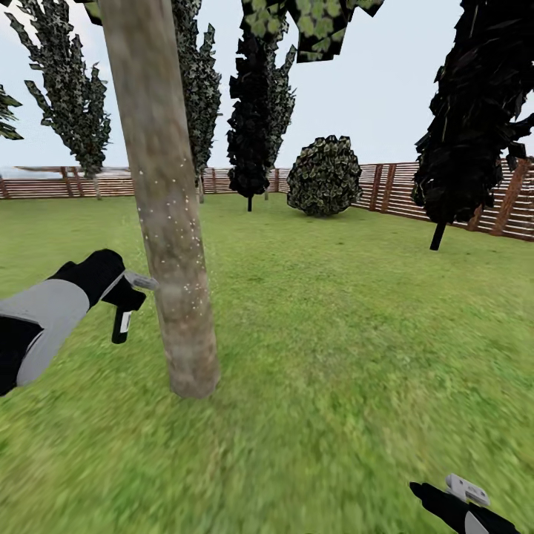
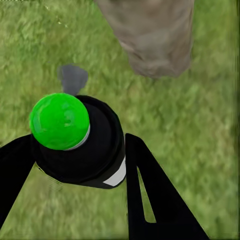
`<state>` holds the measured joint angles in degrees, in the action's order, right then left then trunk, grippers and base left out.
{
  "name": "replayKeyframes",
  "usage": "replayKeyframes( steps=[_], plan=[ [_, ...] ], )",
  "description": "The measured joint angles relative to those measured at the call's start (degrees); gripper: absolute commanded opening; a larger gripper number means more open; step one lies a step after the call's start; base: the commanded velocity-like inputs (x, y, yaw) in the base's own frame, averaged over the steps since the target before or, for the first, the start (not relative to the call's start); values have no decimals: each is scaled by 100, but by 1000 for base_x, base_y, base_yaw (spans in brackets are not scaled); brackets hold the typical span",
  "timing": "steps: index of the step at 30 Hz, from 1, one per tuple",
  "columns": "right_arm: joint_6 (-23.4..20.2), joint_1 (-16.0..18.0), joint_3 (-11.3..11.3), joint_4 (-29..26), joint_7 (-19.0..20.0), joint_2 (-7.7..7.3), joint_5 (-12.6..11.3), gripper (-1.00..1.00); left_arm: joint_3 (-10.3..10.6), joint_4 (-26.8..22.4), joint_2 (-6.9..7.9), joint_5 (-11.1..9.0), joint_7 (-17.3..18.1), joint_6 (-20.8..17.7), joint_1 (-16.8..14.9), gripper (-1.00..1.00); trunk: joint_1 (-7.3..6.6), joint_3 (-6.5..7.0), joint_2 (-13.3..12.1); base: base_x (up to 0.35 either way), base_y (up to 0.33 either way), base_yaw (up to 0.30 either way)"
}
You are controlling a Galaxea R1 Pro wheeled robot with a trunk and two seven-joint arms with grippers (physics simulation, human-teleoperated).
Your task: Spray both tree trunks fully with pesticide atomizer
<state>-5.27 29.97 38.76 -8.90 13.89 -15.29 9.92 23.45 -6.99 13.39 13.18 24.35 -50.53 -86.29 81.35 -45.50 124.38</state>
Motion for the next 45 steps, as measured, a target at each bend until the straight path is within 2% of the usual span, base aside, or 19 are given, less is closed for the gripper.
replayKeyframes(
  steps=[3,5,8,13,24,27,33,38,42,43,44,45],
  plan=[
    [0,0,0,1,0,0,1,100,-7,6,-2,-1,-4,6,78,-100,0,0,0,0,0,-193],
    [0,0,0,2,0,0,1,100,-6,6,-2,-2,-8,28,281,-100,0,0,0,0,0,-35],
    [-2,0,0,2,0,0,1,100,-9,11,-3,2,-9,221,382,-100,0,0,0,0,0,-7],
    [0,0,0,2,0,0,1,100,-20,13,13,4,-1,260,404,-100,0,0,0,-54,29,0],
    [-1,0,0,-3,0,0,1,100,-18,38,43,7,0,270,409,-100,0,0,0,-282,185,0],
    [0,0,0,-6,0,0,1,100,-4,37,109,31,-7,324,446,-100,0,0,0,-289,196,0],
    [-2,0,0,-7,0,0,1,100,-15,49,283,14,-9,659,536,-100,0,0,0,-289,197,0],
    [-5,0,0,-7,0,0,1,100,-20,235,304,5,-9,962,547,-100,0,0,0,-289,196,0],
    [-4,0,0,-7,0,0,1,100,-38,472,306,-44,-21,1564,899,-100,0,-1,0,-289,196,0],
    [-6,0,0,-7,0,0,1,100,-72,493,305,-139,-25,1805,1119,-100,0,-1,0,-288,199,0],
    [-7,0,0,-7,0,0,1,100,-97,505,305,-331,-33,2099,1390,-100,1,-1,-1,-288,200,0],
    [-8,0,0,-5,0,0,1,100,-105,511,306,-607,-38,2363,1563,-100,0,-1,0,-288,201,0]
  ],
)
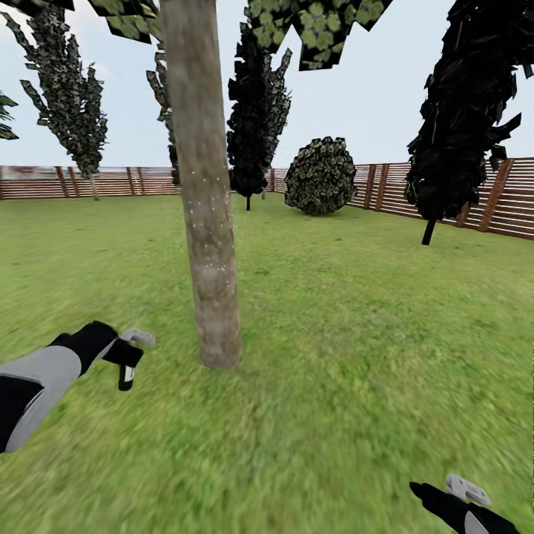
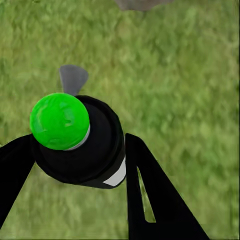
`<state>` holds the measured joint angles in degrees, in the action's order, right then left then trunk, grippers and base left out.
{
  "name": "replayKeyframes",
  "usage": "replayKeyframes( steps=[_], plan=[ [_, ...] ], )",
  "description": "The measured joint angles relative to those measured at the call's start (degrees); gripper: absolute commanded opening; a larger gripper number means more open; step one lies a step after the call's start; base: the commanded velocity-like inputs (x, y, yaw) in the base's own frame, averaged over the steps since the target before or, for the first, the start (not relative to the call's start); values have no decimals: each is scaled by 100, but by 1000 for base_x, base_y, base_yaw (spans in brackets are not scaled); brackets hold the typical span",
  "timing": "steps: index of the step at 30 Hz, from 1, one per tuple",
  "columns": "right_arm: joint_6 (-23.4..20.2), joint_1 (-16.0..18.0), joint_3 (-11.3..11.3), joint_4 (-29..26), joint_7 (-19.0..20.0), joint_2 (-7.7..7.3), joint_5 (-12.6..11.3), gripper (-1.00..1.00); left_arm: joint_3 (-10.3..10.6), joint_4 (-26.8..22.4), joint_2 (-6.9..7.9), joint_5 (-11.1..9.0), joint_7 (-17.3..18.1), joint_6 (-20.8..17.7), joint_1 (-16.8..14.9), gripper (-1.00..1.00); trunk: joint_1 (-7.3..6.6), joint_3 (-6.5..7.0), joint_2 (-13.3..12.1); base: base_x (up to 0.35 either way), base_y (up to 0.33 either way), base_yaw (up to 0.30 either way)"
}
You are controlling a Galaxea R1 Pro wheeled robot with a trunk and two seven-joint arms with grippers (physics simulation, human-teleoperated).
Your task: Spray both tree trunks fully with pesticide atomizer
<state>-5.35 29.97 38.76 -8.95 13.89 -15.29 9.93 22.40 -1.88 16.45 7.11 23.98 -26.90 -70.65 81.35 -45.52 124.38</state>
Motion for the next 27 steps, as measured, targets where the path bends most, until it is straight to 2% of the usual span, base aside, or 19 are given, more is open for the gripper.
replayKeyframes(
  steps=[1,2,4,6,9,12,27],
  plan=[
    [0,0,0,2,0,0,0,100,-9,3,0,-291,-6,183,149,-100,0,0,0,-287,201,0],
    [0,0,0,1,0,0,0,100,14,4,3,-497,-11,307,272,-100,0,0,0,-287,201,0],
    [-1,0,0,3,0,0,0,100,40,7,37,-1152,-186,830,672,-100,0,0,0,-287,201,0],
    [-1,0,0,6,0,0,-4,100,64,33,69,-1876,-866,1355,1053,-100,0,0,0,-287,201,0],
    [3,0,-7,13,0,5,-1,100,41,56,58,-2504,-1553,1847,1437,-100,0,1,0,-287,201,0],
    [4,0,-8,20,0,8,0,100,31,57,53,-2621,-1656,2009,1536,-100,-1,1,1,-287,201,0],
    [8,0,-17,25,0,9,0,100,37,49,34,-2618,-1676,2162,1608,-100,-1,1,1,-287,201,0]
  ],
)
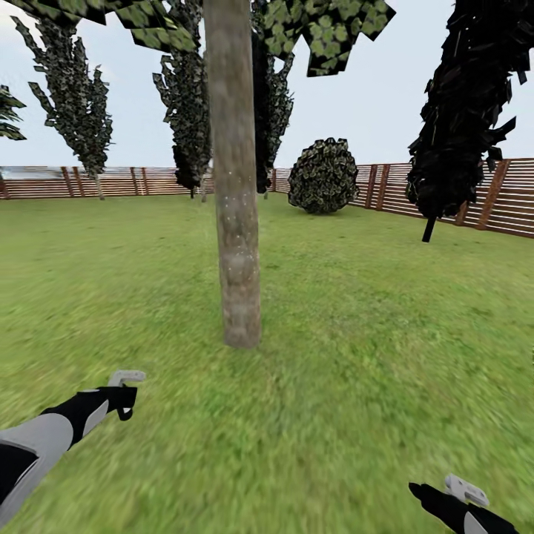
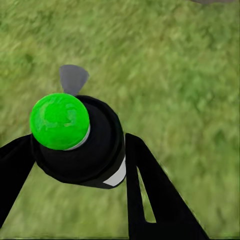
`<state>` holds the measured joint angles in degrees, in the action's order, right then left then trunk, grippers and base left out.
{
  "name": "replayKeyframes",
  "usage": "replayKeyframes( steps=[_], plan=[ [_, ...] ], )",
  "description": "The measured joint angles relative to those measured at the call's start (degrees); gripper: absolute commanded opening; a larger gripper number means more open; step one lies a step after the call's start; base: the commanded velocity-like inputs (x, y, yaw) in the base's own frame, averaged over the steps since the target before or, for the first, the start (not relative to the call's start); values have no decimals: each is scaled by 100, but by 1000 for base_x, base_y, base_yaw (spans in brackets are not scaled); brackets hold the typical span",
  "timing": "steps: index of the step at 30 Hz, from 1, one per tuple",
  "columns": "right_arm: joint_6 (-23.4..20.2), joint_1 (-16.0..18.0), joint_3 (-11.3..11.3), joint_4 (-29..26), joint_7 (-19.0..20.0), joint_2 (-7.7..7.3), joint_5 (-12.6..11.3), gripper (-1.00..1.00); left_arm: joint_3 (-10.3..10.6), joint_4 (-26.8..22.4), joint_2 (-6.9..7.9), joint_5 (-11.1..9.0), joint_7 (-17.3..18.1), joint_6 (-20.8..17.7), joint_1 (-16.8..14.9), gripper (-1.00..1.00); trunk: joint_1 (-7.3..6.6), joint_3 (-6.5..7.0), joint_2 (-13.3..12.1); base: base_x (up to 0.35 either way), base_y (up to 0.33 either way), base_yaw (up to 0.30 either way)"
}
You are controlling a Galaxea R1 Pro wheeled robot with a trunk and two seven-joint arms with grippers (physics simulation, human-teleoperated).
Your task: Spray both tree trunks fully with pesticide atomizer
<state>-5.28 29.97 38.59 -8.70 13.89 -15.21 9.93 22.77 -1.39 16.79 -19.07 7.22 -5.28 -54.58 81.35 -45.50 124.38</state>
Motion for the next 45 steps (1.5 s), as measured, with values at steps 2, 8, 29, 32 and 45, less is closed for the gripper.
replayKeyframes(
  steps=[2,8,29,32,45],
  plan=[
    [0,0,4,0,0,0,0,100,0,1,0,-3,0,0,0,-100,0,0,0,-287,201,0],
    [-3,0,8,-10,0,-2,2,100,0,3,-9,-8,0,0,0,-100,0,0,0,-154,115,14],
    [1,0,8,-18,0,0,1,100,0,7,-214,-9,0,-31,0,-100,0,-4,0,-1,1,229],
    [1,0,8,-18,0,-2,1,100,6,7,-222,-15,0,-42,0,-100,0,-4,0,0,0,273],
    [1,0,8,-18,-2,0,5,100,0,7,-308,-27,1,-53,8,-100,0,-25,0,-4,2,273]
  ],
)
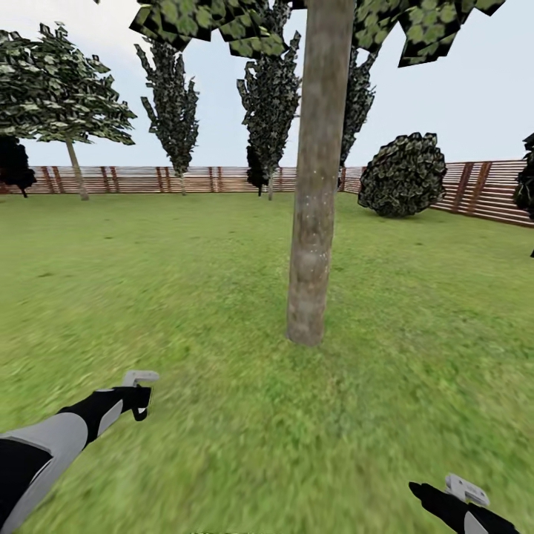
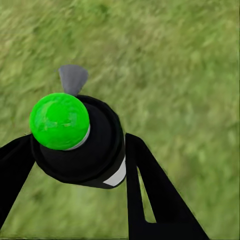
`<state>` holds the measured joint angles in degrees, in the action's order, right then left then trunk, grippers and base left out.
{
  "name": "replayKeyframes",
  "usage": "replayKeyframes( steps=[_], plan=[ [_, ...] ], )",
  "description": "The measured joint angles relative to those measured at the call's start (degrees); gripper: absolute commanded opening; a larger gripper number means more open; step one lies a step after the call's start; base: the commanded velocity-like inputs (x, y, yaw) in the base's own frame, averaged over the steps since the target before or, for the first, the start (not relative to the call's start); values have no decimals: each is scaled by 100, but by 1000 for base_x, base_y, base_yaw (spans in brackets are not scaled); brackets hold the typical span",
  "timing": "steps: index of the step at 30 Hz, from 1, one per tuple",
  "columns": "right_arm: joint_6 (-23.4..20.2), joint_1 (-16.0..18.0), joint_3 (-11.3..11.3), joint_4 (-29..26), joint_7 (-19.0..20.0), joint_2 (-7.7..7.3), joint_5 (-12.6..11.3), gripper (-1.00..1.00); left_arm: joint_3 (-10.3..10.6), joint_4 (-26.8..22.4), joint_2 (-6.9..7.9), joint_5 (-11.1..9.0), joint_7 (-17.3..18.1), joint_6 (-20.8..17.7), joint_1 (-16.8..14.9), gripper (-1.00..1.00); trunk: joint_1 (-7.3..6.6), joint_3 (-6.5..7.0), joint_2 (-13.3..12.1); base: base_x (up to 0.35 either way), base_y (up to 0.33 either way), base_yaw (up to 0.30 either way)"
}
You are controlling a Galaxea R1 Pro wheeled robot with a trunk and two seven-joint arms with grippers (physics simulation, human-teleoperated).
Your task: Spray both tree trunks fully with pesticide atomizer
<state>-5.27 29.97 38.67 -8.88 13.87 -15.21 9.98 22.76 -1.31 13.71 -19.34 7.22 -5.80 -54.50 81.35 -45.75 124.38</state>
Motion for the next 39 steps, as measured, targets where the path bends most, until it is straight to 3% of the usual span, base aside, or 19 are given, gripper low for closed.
replayKeyframes(
  steps=[15,23,29,32,35,39],
  plan=[
    [0,0,0,4,2,0,-3,100,1,0,0,0,-1,9,1,-100,0,-34,0,-226,191,273],
    [0,0,-5,9,2,0,-4,100,0,0,-18,-2,3,9,1,-100,0,-53,0,-19,15,273],
    [0,0,-1,9,2,0,2,100,-4,0,-117,-15,3,16,1,-100,0,-56,0,0,0,270],
    [0,0,0,9,2,0,-5,100,-7,0,-122,-179,1,17,6,-100,0,-42,0,0,0,216],
    [0,0,-3,9,2,0,-4,100,4,2,-129,-227,0,18,228,-100,0,-21,0,0,0,73],
    [-7,0,-5,8,2,0,5,100,-7,-1,-317,-239,-2,8,345,-100,0,-14,0,0,0,9]
  ],
)
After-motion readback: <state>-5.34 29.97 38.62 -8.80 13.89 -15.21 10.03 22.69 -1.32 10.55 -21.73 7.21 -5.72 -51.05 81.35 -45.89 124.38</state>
